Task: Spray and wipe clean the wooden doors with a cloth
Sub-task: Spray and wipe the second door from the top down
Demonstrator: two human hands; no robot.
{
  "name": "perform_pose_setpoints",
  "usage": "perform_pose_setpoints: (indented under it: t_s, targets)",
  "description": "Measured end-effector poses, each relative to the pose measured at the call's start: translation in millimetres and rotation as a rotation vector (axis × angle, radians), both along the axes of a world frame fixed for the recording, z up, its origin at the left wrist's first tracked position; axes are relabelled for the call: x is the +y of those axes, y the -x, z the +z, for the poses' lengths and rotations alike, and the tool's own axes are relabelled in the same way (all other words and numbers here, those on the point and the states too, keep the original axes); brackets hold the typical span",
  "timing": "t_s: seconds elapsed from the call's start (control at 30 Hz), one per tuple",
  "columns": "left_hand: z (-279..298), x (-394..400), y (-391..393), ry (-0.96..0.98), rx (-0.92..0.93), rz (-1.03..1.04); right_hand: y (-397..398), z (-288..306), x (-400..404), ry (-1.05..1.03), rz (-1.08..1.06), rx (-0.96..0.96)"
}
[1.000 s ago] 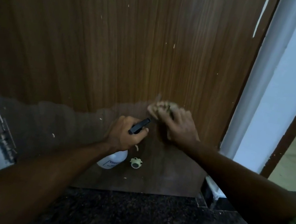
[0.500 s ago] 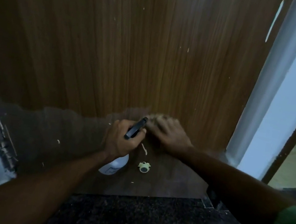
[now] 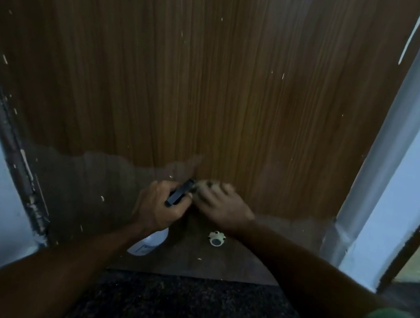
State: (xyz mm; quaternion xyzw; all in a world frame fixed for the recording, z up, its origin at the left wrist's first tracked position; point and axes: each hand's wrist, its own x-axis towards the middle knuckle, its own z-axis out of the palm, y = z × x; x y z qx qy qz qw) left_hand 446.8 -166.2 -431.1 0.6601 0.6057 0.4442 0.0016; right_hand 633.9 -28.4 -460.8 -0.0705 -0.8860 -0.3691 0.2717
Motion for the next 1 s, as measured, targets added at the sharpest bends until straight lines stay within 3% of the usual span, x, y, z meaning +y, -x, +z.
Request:
perform_pose_setpoints:
  t_s: [0.03,0.07,0.1,0.13,0.23,0.3,0.33,0.43,0.5,0.6,0.77,1.0]
  targets:
    - [-1.0,-2.9,3.1,0.016,0.002,0.002,2.4,-16.2,2.3,-0.095,0.009,-0.195]
    - [-0.2,-5.9,6.0,0.023,0.018,0.002,3.1,-22.2,6.0,-0.151,0.024,-0.269]
    - [2.4,-9.7,8.4,0.018,0.036,0.018,7.4,-18.4,6.9,-0.160,0.042,-0.226]
    - [5.8,-13.5,11.0,0.011,0.053,0.041,15.9,-6.8,2.7,-0.112,0.064,-0.075]
    - [12.0,-21.1,22.0,-0.026,0.079,0.121,52.0,52.0,-16.8,0.228,-0.009,0.624]
    - [8.5,-25.9,29.2,-0.037,0.021,0.184,68.3,70.1,-24.0,0.277,-0.057,0.799]
    - [5.8,-27.2,32.6,-0.030,-0.017,0.205,71.0,60.5,-21.9,0.236,-0.031,0.713]
    - [-7.9,-31.8,39.9,0.028,-0.088,0.216,66.4,-7.2,-15.5,0.037,0.094,0.140]
    - [-16.4,-34.1,39.7,0.063,-0.095,0.227,64.5,-39.1,-13.5,0.001,0.086,-0.033]
    - [-26.4,-40.2,35.4,0.128,-0.106,0.243,68.8,-32.5,-18.8,0.121,0.104,0.107]
    - [-25.6,-59.3,42.2,0.249,-0.099,0.362,85.7,32.3,-42.6,0.450,-0.049,0.679]
    - [-10.6,-81.8,77.3,0.313,-0.077,0.429,97.2,36.2,-51.2,0.339,-0.112,0.644]
